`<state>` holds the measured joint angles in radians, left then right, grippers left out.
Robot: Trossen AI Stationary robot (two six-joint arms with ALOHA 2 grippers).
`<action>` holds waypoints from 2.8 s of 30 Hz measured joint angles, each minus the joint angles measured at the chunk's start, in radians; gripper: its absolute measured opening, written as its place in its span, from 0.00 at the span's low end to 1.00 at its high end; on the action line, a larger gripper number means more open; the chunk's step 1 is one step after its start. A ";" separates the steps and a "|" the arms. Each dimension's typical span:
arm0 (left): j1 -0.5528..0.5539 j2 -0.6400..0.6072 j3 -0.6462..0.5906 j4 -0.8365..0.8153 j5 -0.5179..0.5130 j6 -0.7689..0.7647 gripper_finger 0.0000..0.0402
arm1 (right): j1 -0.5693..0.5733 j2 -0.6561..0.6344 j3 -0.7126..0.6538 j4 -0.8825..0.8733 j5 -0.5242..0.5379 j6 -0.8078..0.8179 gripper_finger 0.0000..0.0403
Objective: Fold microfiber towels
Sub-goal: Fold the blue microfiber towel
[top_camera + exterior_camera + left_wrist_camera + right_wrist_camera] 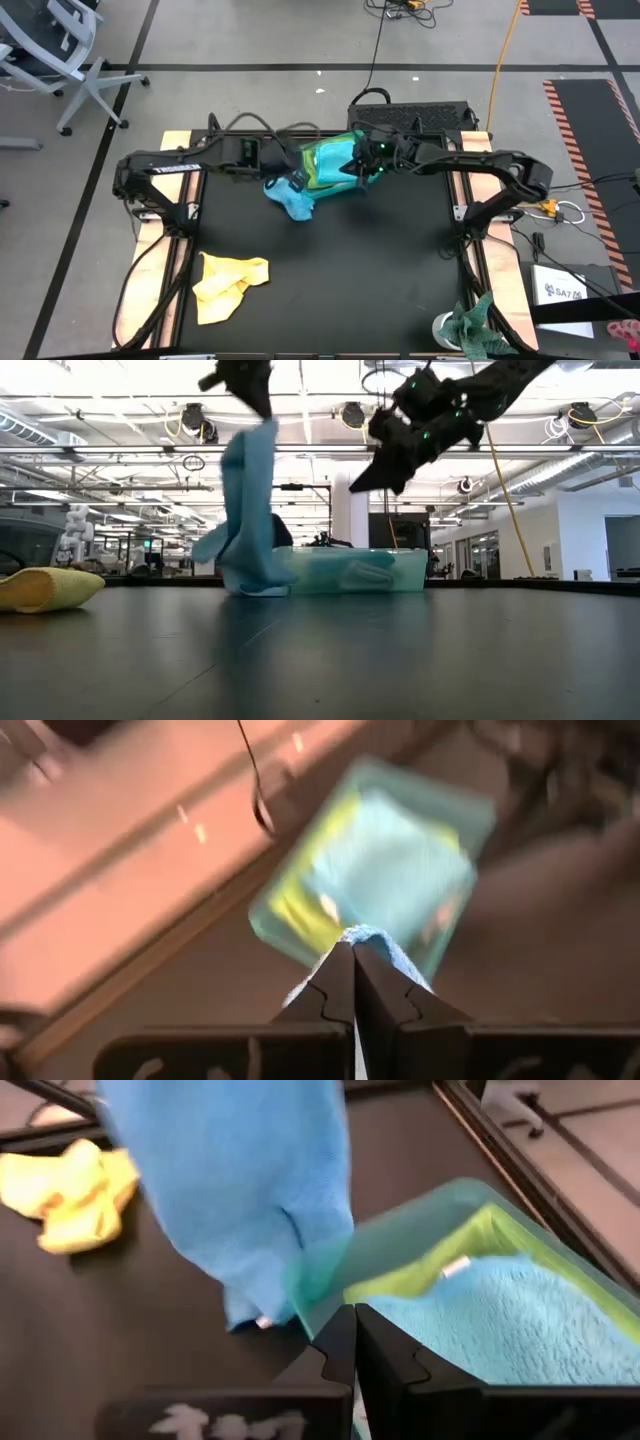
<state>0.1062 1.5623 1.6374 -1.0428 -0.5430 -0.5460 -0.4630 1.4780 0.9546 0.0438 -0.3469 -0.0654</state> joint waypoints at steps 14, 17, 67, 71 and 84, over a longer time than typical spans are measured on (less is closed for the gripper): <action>-0.065 -0.001 0.298 0.449 -0.317 0.623 0.00 | 0.007 -0.328 0.001 -0.010 0.007 -0.007 0.00; -0.040 0.007 0.296 0.585 -0.273 0.696 0.00 | 0.007 -0.359 0.001 -0.010 0.010 -0.007 0.00; -0.024 0.022 0.295 0.586 -0.279 0.612 0.00 | -0.216 0.020 0.002 0.170 -0.313 -0.024 0.43; -0.024 0.022 0.295 0.586 -0.279 0.603 0.00 | -0.197 0.021 0.002 0.170 -0.420 0.001 0.43; -0.024 0.022 0.295 0.579 -0.280 0.592 0.00 | -0.117 0.021 0.002 0.178 -0.386 0.005 0.40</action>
<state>0.0826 1.5841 1.9320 -0.4635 -0.8228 0.0463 -0.5803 1.4986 0.9565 0.2217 -0.7326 -0.0602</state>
